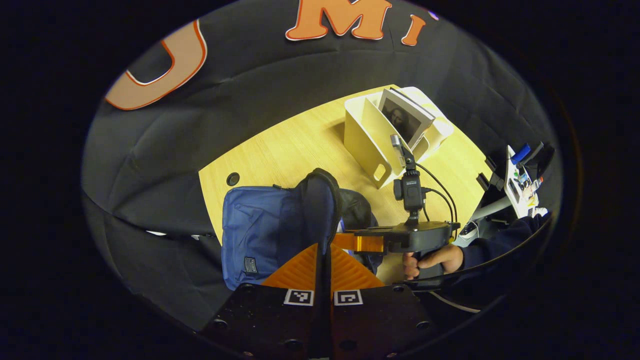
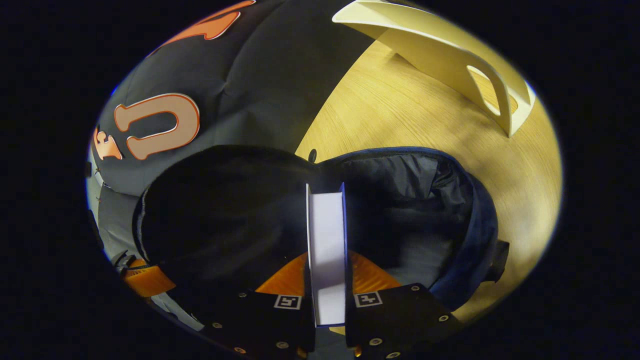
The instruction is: Open the schoolbag, grab two books from the bookshelf and put them into the schoolbag.
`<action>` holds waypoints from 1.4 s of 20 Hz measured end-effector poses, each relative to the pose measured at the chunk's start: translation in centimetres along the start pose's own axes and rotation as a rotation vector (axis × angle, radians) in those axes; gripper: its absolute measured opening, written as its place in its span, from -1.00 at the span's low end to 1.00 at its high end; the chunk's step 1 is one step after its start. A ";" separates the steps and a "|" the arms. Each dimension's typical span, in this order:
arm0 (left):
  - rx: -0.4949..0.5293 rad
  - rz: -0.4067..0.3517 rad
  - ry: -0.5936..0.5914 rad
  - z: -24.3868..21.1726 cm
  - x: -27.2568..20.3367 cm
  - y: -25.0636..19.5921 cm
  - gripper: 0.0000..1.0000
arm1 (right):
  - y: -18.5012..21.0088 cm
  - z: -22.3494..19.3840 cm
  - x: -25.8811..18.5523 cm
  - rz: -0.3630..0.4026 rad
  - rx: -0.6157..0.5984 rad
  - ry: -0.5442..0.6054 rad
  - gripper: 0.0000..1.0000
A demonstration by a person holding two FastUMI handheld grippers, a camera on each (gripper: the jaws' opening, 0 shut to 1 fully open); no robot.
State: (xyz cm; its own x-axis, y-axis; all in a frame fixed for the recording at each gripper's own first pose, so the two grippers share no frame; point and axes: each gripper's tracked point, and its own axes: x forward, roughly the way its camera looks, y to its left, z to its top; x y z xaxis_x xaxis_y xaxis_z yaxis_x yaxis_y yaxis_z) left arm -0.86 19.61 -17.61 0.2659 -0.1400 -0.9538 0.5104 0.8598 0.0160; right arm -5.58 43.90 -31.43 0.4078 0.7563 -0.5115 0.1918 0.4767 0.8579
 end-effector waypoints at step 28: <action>-0.132 0.009 -0.048 -0.6 1.7 0.2 -0.99 | -3.6 21.6 -23.5 -0.560 -0.622 -0.434 0.72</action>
State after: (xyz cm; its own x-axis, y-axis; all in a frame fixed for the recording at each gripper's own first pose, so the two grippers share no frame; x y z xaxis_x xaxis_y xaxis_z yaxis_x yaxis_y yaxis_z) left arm -0.77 19.86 -19.46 0.3103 -0.1526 -0.9383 0.3965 0.9179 -0.0182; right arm 3.48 14.73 -21.49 0.7212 0.1716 -0.6711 0.0005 0.9687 0.2483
